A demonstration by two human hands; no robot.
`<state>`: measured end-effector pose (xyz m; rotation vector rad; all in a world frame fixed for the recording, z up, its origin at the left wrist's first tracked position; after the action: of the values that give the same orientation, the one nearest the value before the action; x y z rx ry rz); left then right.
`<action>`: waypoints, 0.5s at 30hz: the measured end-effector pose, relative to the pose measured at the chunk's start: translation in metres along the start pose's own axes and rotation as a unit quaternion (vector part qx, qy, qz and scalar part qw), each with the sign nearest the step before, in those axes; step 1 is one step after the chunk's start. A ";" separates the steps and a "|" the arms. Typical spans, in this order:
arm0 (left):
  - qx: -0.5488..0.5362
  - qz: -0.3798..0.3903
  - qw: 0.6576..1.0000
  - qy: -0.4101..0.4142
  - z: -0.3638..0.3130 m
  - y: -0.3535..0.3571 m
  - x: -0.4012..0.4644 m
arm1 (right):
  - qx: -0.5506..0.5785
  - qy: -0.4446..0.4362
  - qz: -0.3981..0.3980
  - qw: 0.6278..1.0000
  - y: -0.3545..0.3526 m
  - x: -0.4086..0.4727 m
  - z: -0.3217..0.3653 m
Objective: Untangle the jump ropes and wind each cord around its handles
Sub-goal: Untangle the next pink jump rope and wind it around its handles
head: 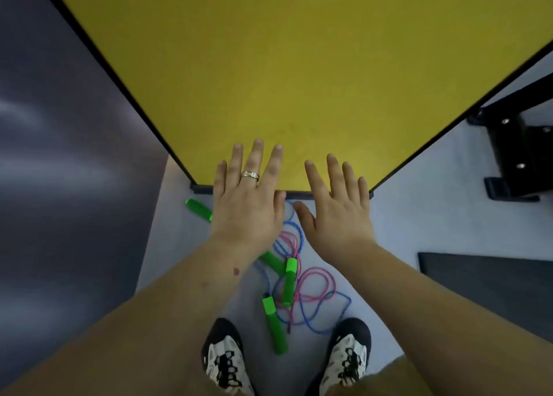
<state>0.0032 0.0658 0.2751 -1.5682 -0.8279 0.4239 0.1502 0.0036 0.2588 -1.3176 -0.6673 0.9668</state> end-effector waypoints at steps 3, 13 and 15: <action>0.005 0.021 1.000 -0.010 0.016 0.074 -0.022 | -0.023 0.011 0.033 0.999 0.085 0.001 -0.017; 0.027 0.127 0.991 -0.041 0.032 0.226 -0.152 | -0.079 0.062 0.172 0.980 0.275 -0.071 -0.078; 0.028 0.152 0.987 -0.029 0.031 0.238 -0.172 | -0.088 0.070 0.219 0.969 0.300 -0.086 -0.082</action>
<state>-0.0719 -0.0330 0.0074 -1.6410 -0.6138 0.7101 0.1202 -0.1179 -0.0385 -1.7173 -0.3629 1.1724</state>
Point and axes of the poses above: each hand's wrist, its own x-axis towards the middle knuckle, its own y-axis out of the palm, z = x × y, the point moved 4 cm from there along x, towards the middle knuckle, and after that the axes turned 15 degrees about y, right-handed, at the moved point
